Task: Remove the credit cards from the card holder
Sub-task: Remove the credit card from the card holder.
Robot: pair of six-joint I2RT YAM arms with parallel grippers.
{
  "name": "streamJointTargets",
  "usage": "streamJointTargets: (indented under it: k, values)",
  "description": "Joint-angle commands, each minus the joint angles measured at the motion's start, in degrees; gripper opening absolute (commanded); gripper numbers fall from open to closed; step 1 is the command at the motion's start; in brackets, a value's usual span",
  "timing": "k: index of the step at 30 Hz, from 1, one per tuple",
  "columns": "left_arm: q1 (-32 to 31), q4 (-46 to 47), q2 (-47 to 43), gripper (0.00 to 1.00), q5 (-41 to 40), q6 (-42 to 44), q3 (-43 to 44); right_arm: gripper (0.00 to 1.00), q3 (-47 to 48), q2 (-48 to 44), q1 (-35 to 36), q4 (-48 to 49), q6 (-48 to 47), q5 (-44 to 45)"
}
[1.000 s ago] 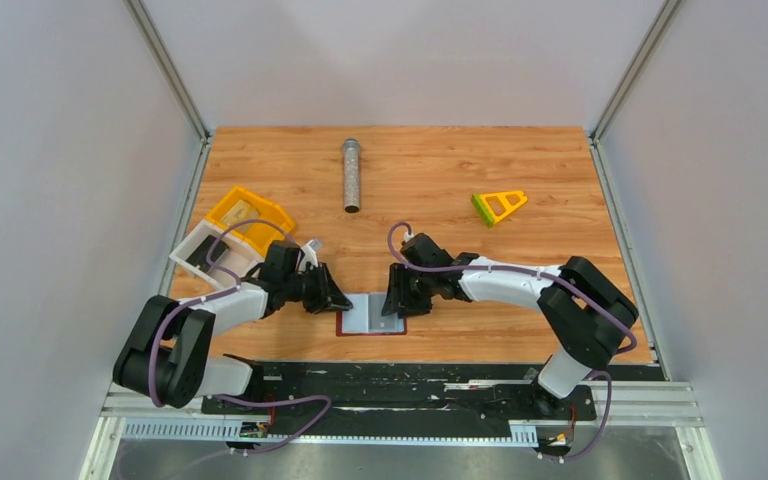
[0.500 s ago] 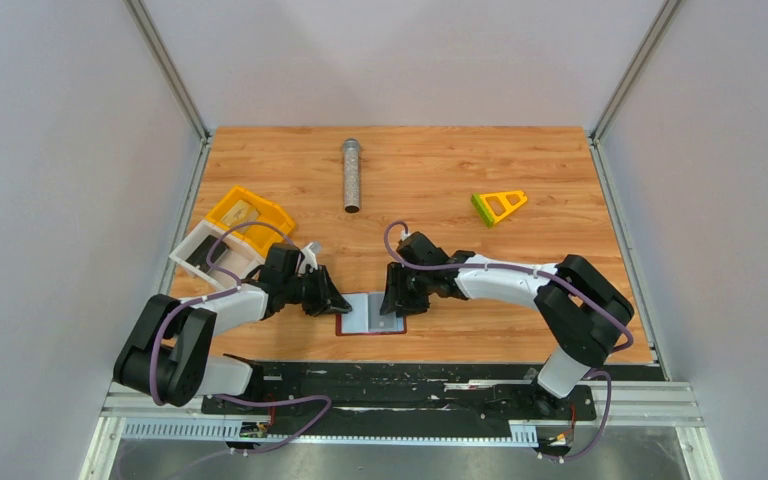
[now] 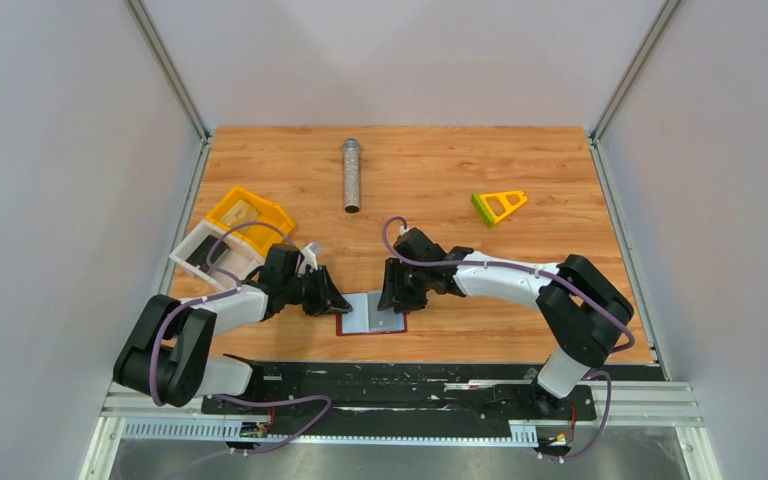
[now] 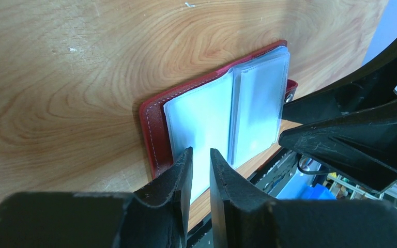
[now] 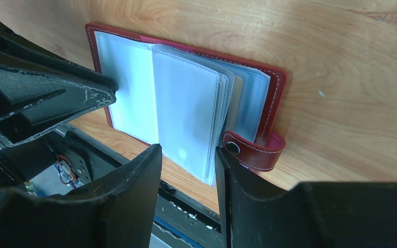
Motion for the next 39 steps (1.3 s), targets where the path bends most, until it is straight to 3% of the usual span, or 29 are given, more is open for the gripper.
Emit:
streamJointTargets:
  k: [1, 14, 39]
  values:
    - [-0.32, 0.24, -0.20, 0.27, -1.30, 2.22, -1.03, 0.44, 3.05, 0.57, 0.46, -0.02, 0.67, 0.96]
    - [-0.31, 0.01, -0.25, 0.28, -0.88, 2.26, -0.60, 0.46, 5.77, 0.27, 0.62, -5.75, -0.92, 5.20]
    - [-0.34, 0.63, -0.68, 0.28, -0.81, 1.82, -1.75, 0.44, 5.77, 5.42, 0.80, 0.57, -1.55, 0.19]
